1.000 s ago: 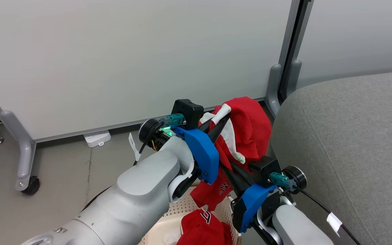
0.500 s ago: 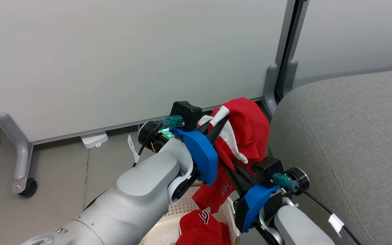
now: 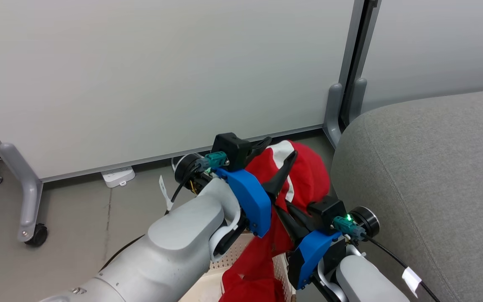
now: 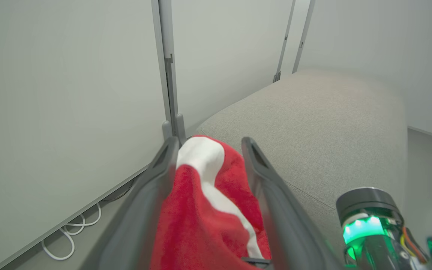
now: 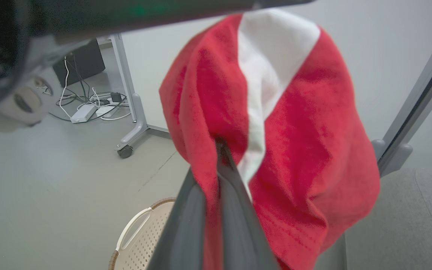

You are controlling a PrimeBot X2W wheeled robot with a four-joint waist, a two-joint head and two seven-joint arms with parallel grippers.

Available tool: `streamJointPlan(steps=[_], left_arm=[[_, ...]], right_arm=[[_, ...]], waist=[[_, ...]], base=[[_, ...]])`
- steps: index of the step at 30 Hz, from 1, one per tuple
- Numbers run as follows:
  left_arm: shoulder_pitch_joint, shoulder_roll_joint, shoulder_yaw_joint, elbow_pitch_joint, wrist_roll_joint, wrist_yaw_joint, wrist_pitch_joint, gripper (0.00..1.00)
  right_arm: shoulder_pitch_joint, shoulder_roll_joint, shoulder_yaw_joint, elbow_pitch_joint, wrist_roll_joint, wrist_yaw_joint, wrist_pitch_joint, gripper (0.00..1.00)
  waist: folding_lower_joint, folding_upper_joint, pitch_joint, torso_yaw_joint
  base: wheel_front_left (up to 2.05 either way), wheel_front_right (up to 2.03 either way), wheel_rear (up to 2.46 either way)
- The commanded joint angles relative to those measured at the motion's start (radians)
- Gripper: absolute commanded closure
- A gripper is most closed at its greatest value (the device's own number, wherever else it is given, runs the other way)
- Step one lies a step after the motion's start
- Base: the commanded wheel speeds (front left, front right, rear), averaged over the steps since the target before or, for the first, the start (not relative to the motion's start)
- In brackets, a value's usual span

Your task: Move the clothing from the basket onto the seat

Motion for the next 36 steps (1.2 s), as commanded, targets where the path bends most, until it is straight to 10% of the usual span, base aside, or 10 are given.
streamJointPlan(steps=[1, 21, 36], left_arm=[[0.026, 0.002, -0.005, -0.001, 0.006, -0.004, -0.011, 0.00], [0.562, 0.169, 0.452, -0.466, 0.493, -0.033, -0.039, 0.00], [0.793, 0.129, 0.718, -0.535, 0.683, -0.049, -0.040, 0.00]], right_arm=[[0.009, -0.002, -0.002, -0.005, -0.007, 0.000, -0.006, 1.00], [0.034, -0.002, -0.151, -0.017, -0.064, 0.000, -0.021, 1.00], [0.030, -0.002, -0.219, -0.015, -0.068, 0.000, -0.035, 1.00]], waist=[[0.0001, 0.0000, -0.002, 0.001], [0.0001, 0.0000, 0.021, 0.077], [0.0001, 0.0000, 0.043, 0.085]], base=[[0.00, 0.00, 0.00], [0.00, 0.00, 0.00], [0.00, 0.00, 0.00]])
